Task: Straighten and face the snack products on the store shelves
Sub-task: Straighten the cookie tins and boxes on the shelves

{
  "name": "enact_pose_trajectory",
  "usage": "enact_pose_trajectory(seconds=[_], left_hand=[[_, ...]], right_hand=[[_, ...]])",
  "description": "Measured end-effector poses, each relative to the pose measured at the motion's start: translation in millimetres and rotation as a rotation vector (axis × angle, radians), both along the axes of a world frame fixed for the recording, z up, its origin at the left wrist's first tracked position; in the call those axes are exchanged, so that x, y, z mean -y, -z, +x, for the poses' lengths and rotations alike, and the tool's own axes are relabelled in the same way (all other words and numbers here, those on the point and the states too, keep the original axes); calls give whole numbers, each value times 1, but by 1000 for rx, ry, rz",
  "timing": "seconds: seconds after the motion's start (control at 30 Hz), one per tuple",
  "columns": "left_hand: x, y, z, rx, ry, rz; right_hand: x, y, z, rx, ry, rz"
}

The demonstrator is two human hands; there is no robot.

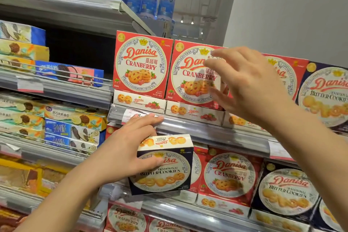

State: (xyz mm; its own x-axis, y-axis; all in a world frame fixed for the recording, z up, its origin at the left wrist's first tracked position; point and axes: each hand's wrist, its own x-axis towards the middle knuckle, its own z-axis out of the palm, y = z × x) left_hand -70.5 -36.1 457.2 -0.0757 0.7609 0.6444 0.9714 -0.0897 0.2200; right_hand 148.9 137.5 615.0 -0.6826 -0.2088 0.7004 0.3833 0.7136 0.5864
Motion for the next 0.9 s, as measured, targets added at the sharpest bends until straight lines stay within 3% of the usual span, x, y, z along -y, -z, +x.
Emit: enact_pose_trajectory(seconds=[0.17, 0.27, 0.37, 0.57, 0.7, 0.9], left_hand=[[2, -7, 7, 31, -10, -16], [4, -9, 24, 18, -38, -5], [0, -9, 53, 27, -35, 42], [-24, -12, 107, 27, -7, 12], [-41, -15, 135, 162, 92, 63], [-90, -17, 216, 121, 133, 147]], right_hand=[[4, 20, 9, 20, -81, -136], [17, 55, 23, 231, -172, -357], [18, 93, 35, 406, -162, -388], [-7, 100, 85, 378, -176, -455], [-27, 90, 143, 279, -110, -473], [-38, 93, 202, 211, 27, -309]])
